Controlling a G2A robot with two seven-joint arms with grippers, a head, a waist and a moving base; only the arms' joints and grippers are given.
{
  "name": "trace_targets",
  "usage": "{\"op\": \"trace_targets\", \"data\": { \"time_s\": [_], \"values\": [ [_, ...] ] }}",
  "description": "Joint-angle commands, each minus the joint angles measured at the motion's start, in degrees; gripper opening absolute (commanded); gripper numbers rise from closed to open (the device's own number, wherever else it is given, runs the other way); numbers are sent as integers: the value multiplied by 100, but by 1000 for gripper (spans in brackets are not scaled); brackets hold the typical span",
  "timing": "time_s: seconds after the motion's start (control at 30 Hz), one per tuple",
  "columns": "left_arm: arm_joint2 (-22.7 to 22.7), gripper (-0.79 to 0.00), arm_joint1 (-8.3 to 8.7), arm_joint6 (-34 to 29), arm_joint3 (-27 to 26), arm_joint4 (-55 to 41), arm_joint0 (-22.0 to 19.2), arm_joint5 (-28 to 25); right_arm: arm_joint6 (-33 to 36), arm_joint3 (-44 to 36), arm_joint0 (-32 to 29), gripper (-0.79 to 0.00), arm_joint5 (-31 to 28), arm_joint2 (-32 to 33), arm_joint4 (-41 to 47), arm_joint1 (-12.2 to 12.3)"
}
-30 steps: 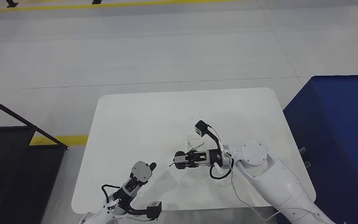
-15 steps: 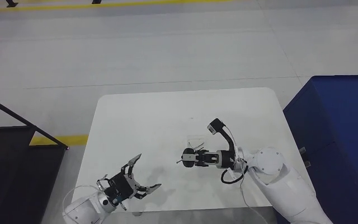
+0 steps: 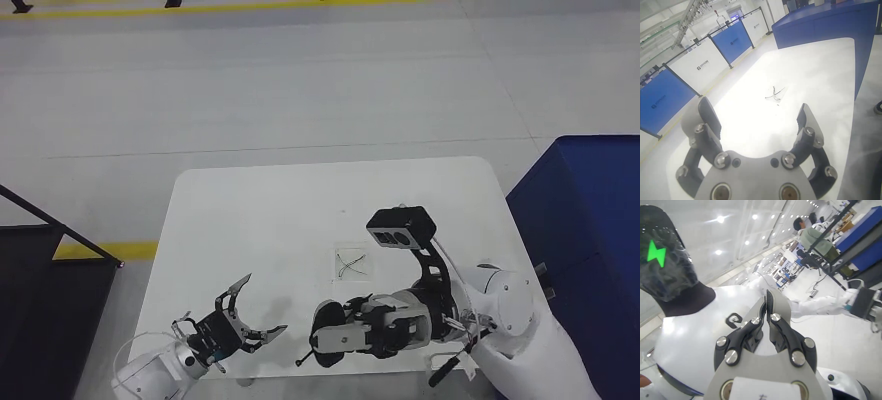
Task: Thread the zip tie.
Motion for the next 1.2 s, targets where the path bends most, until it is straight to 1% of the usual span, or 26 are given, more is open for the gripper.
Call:
{"op": "trace_targets", "data": {
  "time_s": [0.0, 0.27, 0.33, 0.4, 0.5, 0.57, 0.7, 0.73, 0.77, 0.8, 0.83, 0.9, 0.93, 1.03, 1.07, 1.17],
  "values": [
    [0, 0, 0, 0, 0, 0, 0, 0, -131, -25, 66, -785, 107, -71, -35, -22],
    [0, 0, 0, 0, 0, 0, 0, 0, -148, -11, 73, -785, 110, -73, -59, -24],
    [0, 0, 0, 0, 0, 0, 0, 0, -420, -107, 33, -785, -25, -56, -20, -46],
    [0, 0, 0, 0, 0, 0, 0, 0, -663, -366, 38, -785, -231, -67, 379, -90],
    [0, 0, 0, 0, 0, 0, 0, 0, -1010, -708, 206, -785, -505, 57, 774, -148],
    [0, 0, 0, 0, 0, 0, 0, 0, -1190, -794, 304, -785, -475, 108, 957, -176],
    [0, 0, 0, 0, 0, 0, 0, 0, -1504, -805, 363, -785, -484, 124, 883, -222],
    [0, 0, 0, 0, 0, 0, 0, 0, -1497, -794, 377, -659, -439, 122, 760, -226],
    [0, 0, 0, 0, 0, 0, 0, 0, -1495, -775, 381, -733, -421, 122, 640, -230],
    [0, 0, 0, 0, 0, 0, 0, 0, -1507, -758, 377, -785, -417, 120, 521, -234],
    [0, 0, 0, 0, 0, 0, 0, 0, -1524, -742, 369, -785, -413, 111, 411, -239],
    [0, 0, 0, 0, 0, 0, 0, 0, -1587, -687, 339, -785, -216, 64, 227, -245],
    [0, 0, 0, 0, 0, 0, 0, 0, -1671, -650, 300, -785, 51, 14, 205, -245],
    [0, 0, 0, 0, 0, 0, 0, 0, -1895, -720, 268, -785, 1075, -132, 648, -254],
    [0, 0, 0, 0, 0, 0, 0, 0, -1923, -747, 271, -785, 1522, -173, 811, -250],
    [0, 0, 0, 0, 0, 0, 0, 0, -2200, -892, 196, -785, 2653, -191, 1665, -251]
  ]
}}
